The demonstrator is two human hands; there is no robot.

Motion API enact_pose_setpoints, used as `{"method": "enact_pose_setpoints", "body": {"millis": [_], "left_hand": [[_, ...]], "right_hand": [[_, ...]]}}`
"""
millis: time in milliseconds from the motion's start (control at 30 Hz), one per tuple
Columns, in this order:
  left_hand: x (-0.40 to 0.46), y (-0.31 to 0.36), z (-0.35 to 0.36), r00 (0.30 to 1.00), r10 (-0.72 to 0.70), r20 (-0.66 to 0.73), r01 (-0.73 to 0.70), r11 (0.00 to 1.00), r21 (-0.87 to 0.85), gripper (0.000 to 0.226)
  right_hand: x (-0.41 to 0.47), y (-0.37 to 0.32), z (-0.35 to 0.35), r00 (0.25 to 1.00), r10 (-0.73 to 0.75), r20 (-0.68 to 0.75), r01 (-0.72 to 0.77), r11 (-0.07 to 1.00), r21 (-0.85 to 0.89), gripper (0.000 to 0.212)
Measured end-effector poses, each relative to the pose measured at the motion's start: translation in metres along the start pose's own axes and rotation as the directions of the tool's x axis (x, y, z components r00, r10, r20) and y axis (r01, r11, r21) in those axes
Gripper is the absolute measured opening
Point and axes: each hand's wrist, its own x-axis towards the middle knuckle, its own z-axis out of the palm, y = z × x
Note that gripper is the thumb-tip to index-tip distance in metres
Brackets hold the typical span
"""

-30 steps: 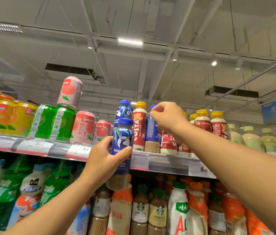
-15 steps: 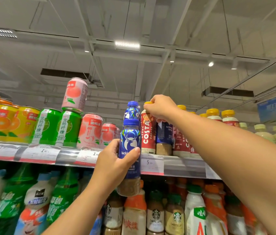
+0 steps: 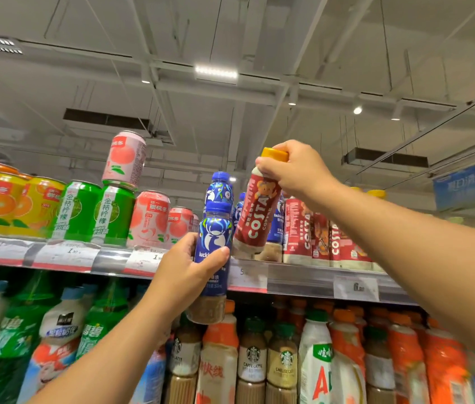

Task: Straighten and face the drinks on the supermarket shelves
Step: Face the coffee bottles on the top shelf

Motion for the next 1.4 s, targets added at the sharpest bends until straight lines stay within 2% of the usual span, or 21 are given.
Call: {"method": "enact_pose_setpoints", "body": {"millis": [133,233,300,367,533,700,867,1100,1267,1333,1400], "left_hand": [[0.001,0.01,0.001,1.0,-0.02,-0.004,0.02,0.995,0.096,0.045],[-0.002,0.019,0.011,0.998,0.063,-0.028,-0.056,0.978,0.203,0.036],[-0.005,0.025,0.024,0.991,0.134,-0.032,-0.122,0.964,0.236,0.043],[-0.006,0.029,0.041,0.986,0.161,-0.03,-0.151,0.965,0.216,0.046],[-0.003,0.018,0.074,0.991,0.127,-0.031,-0.123,0.987,0.104,0.045],[0.005,0.004,0.077,0.991,0.11,-0.073,-0.11,0.994,0.008,0.041],[0.005,0.003,0.077,0.993,0.105,-0.05,-0.106,0.994,-0.023,0.041],[0.0,0.007,0.075,0.995,0.095,-0.008,-0.095,0.995,-0.033,0.048],[-0.001,0.007,0.076,0.994,0.112,-0.009,-0.112,0.993,-0.021,0.047],[-0.002,0.006,0.076,0.991,0.13,-0.018,-0.13,0.991,-0.005,0.044],[-0.002,0.006,0.076,0.99,0.137,-0.025,-0.137,0.991,0.01,0.044]], "right_hand": [[-0.015,-0.001,-0.056,0.999,-0.019,-0.025,0.019,1.0,-0.011,0.033],[-0.024,0.007,-0.088,1.0,-0.015,-0.01,0.013,0.993,-0.119,0.034],[-0.026,0.016,-0.101,1.0,-0.013,0.006,0.013,0.984,-0.179,0.033],[-0.023,0.025,-0.106,1.0,0.0,0.015,0.003,0.975,-0.22,0.034],[-0.012,0.053,-0.099,0.998,0.049,0.032,-0.035,0.939,-0.342,0.047],[0.002,0.075,-0.087,0.994,0.092,0.06,-0.063,0.921,-0.384,0.03],[0.012,0.085,-0.078,0.985,0.153,0.076,-0.098,0.869,-0.485,0.03],[0.015,0.095,-0.055,0.976,0.206,0.071,-0.121,0.783,-0.61,0.05],[-0.009,0.096,-0.059,0.958,0.24,0.156,-0.109,0.809,-0.577,0.105],[-0.03,0.105,-0.062,0.952,0.212,0.222,-0.067,0.848,-0.525,0.116],[-0.052,0.116,-0.063,0.95,0.168,0.264,-0.029,0.886,-0.462,0.117]]}}
